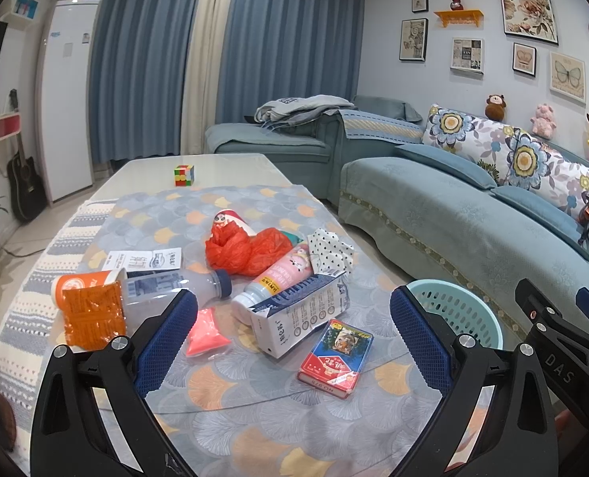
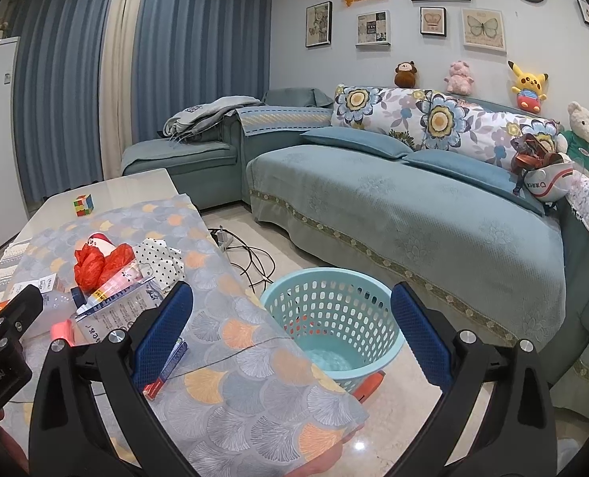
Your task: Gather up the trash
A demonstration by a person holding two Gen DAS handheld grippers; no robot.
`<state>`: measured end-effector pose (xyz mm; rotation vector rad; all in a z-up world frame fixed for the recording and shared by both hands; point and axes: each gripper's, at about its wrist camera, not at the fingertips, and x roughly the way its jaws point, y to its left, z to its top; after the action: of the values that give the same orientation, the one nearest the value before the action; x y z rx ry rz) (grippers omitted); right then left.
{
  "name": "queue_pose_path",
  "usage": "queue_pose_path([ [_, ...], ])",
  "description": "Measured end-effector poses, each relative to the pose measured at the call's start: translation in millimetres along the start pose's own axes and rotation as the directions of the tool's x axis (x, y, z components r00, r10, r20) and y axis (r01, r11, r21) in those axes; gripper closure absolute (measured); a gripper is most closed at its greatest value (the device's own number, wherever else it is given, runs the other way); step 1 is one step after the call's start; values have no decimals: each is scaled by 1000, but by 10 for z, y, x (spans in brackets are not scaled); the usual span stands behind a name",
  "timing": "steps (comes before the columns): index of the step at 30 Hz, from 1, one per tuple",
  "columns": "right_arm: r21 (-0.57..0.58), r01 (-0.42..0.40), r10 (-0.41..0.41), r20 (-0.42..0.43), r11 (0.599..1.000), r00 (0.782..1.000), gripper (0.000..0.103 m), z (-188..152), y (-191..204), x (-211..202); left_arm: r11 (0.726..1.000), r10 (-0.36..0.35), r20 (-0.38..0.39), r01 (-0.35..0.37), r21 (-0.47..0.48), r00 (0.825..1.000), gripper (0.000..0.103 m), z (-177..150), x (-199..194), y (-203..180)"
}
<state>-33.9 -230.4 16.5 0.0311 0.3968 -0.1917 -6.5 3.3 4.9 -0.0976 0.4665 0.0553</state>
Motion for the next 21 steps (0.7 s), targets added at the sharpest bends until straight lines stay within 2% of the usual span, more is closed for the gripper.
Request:
queue_pose_path([
  [13,46,-22,21,22,999,1000,8,28,-37,7,1000,-2,-3,2,-2,1000,9,-11,-8,-23],
  [15,37,-14,14,-9,999,1000,8,32,-41,53,1000,-6,-7,6,-9,1000,9,-13,-12,-24],
  [17,12,-6,6,-44,1000,999,8,27,-23,102,999,-23,-15,22,-38,1000,9,-16,-4,16],
  [19,-5,-21,21,-73,1000,997,8,22,14,160,992,-58,-23,55,-112,998,9,12,-10,168],
  [21,-25,-50,47,-100,998,994,16,19,85,234,983,-72,-19,68,-169,997,9,41,-19,378],
])
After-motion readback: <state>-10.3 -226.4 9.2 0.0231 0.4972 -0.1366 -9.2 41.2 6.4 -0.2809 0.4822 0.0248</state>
